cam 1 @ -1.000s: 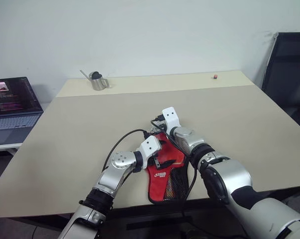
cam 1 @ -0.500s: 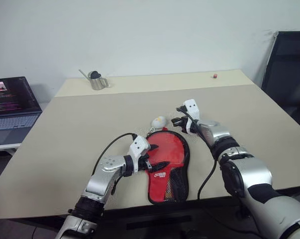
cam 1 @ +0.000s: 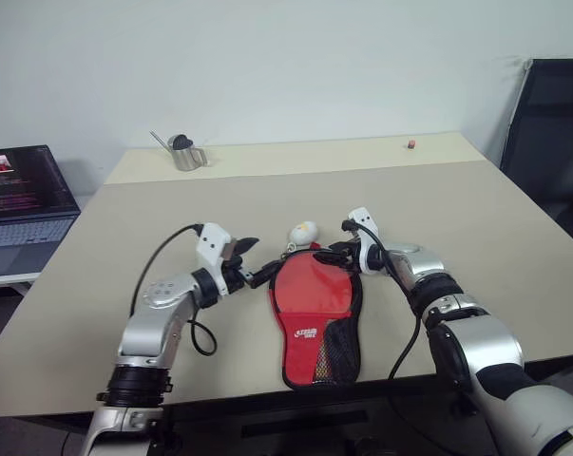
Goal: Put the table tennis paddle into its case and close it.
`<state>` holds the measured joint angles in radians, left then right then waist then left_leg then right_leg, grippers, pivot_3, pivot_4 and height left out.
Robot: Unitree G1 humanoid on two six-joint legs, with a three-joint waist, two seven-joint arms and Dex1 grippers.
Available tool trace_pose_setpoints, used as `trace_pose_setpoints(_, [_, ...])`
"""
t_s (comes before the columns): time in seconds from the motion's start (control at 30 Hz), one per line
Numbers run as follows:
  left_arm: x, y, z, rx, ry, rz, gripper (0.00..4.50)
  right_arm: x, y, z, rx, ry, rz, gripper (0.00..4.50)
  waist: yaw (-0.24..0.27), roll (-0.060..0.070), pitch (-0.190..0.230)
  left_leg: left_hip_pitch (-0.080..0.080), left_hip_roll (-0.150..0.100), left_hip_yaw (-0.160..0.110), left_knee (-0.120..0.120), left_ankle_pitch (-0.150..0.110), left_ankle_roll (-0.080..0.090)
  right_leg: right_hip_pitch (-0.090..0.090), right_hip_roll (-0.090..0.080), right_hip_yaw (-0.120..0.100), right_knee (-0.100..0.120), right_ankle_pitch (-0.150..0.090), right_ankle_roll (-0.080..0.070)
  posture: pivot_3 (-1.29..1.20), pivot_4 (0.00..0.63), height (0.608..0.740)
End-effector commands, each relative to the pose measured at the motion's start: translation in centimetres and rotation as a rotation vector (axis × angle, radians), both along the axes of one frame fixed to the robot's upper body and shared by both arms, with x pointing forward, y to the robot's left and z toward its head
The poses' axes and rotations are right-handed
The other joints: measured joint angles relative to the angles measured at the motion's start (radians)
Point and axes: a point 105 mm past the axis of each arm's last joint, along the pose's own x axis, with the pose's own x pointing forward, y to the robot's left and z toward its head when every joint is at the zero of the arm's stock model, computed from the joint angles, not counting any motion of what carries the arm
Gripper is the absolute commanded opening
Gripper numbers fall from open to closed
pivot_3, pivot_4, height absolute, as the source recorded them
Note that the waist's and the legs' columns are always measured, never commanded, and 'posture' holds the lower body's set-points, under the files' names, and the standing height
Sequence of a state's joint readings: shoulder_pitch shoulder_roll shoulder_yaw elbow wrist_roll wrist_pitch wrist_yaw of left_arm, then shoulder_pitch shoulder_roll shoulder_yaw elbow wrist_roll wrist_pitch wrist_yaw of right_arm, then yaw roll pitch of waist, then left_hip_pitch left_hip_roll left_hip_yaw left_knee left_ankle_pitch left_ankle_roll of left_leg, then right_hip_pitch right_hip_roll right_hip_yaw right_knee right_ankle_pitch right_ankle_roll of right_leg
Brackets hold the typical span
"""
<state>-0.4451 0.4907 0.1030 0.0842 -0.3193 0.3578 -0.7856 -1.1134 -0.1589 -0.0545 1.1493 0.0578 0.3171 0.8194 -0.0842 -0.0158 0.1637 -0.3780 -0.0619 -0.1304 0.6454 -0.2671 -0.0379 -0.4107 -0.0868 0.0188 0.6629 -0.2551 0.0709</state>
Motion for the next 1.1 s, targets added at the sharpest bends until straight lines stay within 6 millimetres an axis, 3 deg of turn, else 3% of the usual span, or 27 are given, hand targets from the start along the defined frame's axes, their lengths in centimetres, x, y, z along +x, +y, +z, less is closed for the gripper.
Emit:
trace_pose_setpoints(0.03, [-0.3,1.3,1.2,-0.008,-0.020,-0.002,4.50,0.6,0.2,1.0,-0.030,-0.050,-0.010,3.41,0.000,0.000,0.000,0.000,0.000,0.000,0.000,0.000,-0.001,0.000,0.000,0.000,0.000,0.000,0.000,0.00,0.150,0.740])
trace_pose_setpoints(0.2, [-0.4,1.9,1.2,0.010,-0.016,0.003,4.50,0.5,0.2,0.4,-0.079,-0.047,0.014,3.41,0.001,0.000,0.000,0.000,0.000,0.000,0.000,0.001,-0.002,0.000,0.000,0.000,-0.001,0.000,0.000,0.00,0.150,0.740])
trace_pose_setpoints(0.4, [-0.7,1.6,0.9,0.022,-0.009,-0.007,4.50,-1.8,1.3,-0.6,-0.095,0.002,0.240,3.41,-0.001,0.000,0.000,0.000,0.000,0.000,0.000,0.001,-0.002,0.000,0.000,0.000,-0.001,0.000,0.000,0.00,0.150,0.740])
trace_pose_setpoints(0.7, [-0.4,1.1,0.8,0.029,-0.004,-0.021,4.50,-1.7,1.6,-0.4,-0.087,-0.027,0.239,3.41,-0.002,0.000,0.000,0.000,0.000,0.000,0.000,0.001,-0.003,-0.001,0.000,0.000,-0.001,0.000,0.000,0.00,0.150,0.740])
trace_pose_setpoints(0.93, [-1.0,-1.0,0.3,0.064,0.012,-0.132,4.50,-0.5,-0.1,2.9,-0.073,-0.098,0.208,3.41,-0.001,0.000,0.000,-0.001,0.000,0.000,0.000,0.001,-0.003,-0.001,0.000,0.000,-0.001,0.000,0.000,0.00,0.150,0.740])
trace_pose_setpoints(1.1, [-1.5,-2.5,-0.6,0.095,0.034,-0.213,4.50,-1.6,-0.2,5.5,0.016,-0.115,0.298,3.41,0.000,0.000,0.000,-0.002,0.000,0.000,0.000,0.001,-0.003,-0.001,0.000,-0.001,-0.001,0.000,0.000,0.00,0.150,0.740])
